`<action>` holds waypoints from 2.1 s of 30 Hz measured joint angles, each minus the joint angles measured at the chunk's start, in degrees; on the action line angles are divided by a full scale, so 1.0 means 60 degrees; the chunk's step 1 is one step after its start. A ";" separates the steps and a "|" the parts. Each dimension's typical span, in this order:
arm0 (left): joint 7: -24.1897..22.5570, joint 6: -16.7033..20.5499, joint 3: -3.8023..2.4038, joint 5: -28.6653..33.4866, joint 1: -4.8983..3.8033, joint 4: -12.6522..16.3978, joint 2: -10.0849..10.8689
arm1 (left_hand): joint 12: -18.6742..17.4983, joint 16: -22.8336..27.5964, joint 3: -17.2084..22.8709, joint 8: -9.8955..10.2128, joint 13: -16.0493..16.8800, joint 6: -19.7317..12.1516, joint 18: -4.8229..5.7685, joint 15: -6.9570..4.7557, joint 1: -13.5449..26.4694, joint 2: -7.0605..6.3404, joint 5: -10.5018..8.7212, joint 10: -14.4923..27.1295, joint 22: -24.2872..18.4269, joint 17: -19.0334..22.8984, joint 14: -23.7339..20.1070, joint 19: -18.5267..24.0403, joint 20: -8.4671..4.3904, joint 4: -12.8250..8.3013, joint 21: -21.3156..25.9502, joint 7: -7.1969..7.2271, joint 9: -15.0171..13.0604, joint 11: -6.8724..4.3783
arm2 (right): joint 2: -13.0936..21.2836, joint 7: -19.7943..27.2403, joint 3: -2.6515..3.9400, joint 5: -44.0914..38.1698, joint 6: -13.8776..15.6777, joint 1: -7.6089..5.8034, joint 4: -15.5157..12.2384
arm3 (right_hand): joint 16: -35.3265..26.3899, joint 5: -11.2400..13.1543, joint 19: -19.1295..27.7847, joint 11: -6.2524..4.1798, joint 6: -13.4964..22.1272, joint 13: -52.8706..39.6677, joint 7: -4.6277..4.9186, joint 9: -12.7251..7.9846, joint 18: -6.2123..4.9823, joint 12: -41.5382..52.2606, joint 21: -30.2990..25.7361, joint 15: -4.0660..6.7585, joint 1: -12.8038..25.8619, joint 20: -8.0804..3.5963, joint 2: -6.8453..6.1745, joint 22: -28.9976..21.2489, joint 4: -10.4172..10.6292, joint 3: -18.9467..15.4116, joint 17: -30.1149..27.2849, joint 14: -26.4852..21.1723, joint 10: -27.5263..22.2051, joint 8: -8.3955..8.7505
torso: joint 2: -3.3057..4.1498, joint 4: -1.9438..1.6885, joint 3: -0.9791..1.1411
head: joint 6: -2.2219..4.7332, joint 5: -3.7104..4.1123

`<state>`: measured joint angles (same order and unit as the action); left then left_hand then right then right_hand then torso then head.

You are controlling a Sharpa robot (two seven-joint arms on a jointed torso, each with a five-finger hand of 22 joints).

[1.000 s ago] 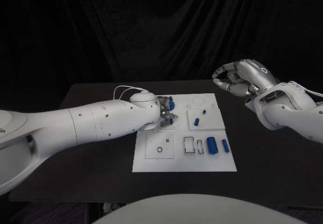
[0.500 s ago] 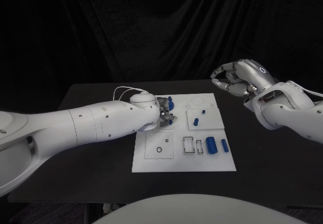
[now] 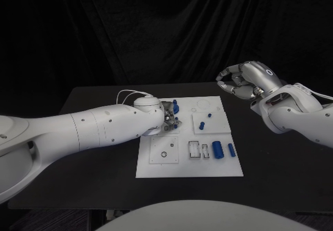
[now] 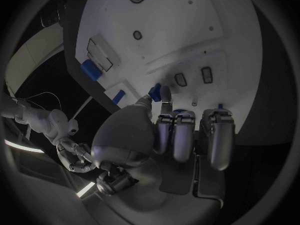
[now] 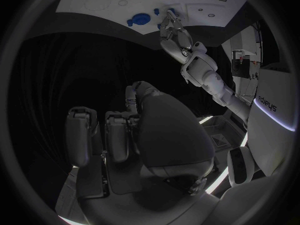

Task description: Assemble the parts on the task board

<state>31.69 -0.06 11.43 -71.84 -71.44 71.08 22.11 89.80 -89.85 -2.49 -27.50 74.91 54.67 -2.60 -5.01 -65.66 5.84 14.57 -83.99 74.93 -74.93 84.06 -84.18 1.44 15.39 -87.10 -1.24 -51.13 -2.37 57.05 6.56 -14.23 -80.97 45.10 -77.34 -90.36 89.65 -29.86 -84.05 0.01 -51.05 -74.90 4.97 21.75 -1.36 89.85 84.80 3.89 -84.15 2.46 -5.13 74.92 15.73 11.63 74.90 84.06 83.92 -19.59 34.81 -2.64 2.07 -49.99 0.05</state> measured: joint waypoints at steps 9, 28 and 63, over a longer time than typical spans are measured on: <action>-0.0031 -0.0120 0.0020 -0.0001 0.0010 -0.0020 -0.0001 | 0.0000 0.0000 0.0039 0.0100 0.0000 0.0000 0.0000 0.0000 -0.0052 0.0052 0.0126 0.0000 -0.0001 0.0001 0.0000 0.0000 0.0000 -0.0039 0.0000 0.0000 -0.0060 0.0000 | -0.0016 -0.0006 0.0000 0.0000 -0.0018 0.0013 0.0018 | 0.0000 0.0000 0.0000 0.0000 0.0000 0.0000 0.0000 0.0000 0.0000 0.0000 0.0000 0.0000 0.0000 0.0000 0.0000 -0.0001 0.0000 0.0000 0.0000 0.0000 0.0000 -0.0037 | 0.0000 0.0007 -0.0001 | 0.0000 -0.0016; -0.0310 -0.0089 0.0030 -0.0004 0.0014 0.0095 0.0156 | 0.0000 0.0000 0.1112 0.0631 -0.0001 0.0173 -0.0001 -0.0070 -0.0608 -0.0198 0.1216 -0.0006 -0.0003 0.0002 -0.0001 0.0036 -0.0035 -0.0341 0.0036 0.0036 -0.0481 -0.0066 | 0.0008 -0.0032 0.0000 0.0001 -0.0085 0.0021 0.0025 | 0.0000 -0.0047 0.0000 -0.0001 0.0000 0.0000 0.0000 -0.0001 0.0000 0.0000 0.0000 0.0000 -0.0049 0.0000 -0.0048 -0.0002 -0.0027 0.0027 0.0000 0.0000 0.0000 -0.0037 | -0.0003 -0.0002 0.0000 | 0.0000 -0.0070; -0.0386 0.0838 0.0084 -0.0005 0.0042 0.0897 0.1199 | 0.0000 0.0000 0.1859 0.0887 -0.0001 0.0429 -0.0001 -0.0068 -0.0563 -0.0567 0.1356 -0.0006 -0.0004 0.0004 -0.0001 0.0036 -0.0104 -0.0249 0.0074 0.0053 -0.0719 -0.0064 | 0.0122 -0.0130 0.0000 0.0001 -0.0226 0.0102 0.0019 | -0.0037 -0.0087 0.0000 -0.0001 0.0000 -0.0007 0.0000 -0.0001 0.0000 0.0000 -0.0055 -0.0034 -0.0048 0.0000 -0.0048 0.0002 -0.0055 0.0054 0.0000 -0.0034 0.0001 -0.0037 | -0.0018 -0.0064 0.0001 | 0.0000 -0.0252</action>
<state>29.37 4.97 11.94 -71.87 -71.19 76.47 29.30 89.80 -89.85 8.67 -22.18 74.91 57.24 -2.60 -5.42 -69.04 2.44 22.71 -84.03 74.91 -74.91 84.05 -83.96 0.82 13.90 -86.66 -0.92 -55.45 -2.76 57.78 5.79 -14.23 -80.96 43.75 -76.73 -90.25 89.43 -30.38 -84.05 0.00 -51.05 -74.94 4.97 21.74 -1.36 89.85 84.47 3.69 -84.44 2.46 -5.42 74.93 15.40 11.95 74.90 83.85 83.93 -19.81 34.70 -3.02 2.07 -49.99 -1.46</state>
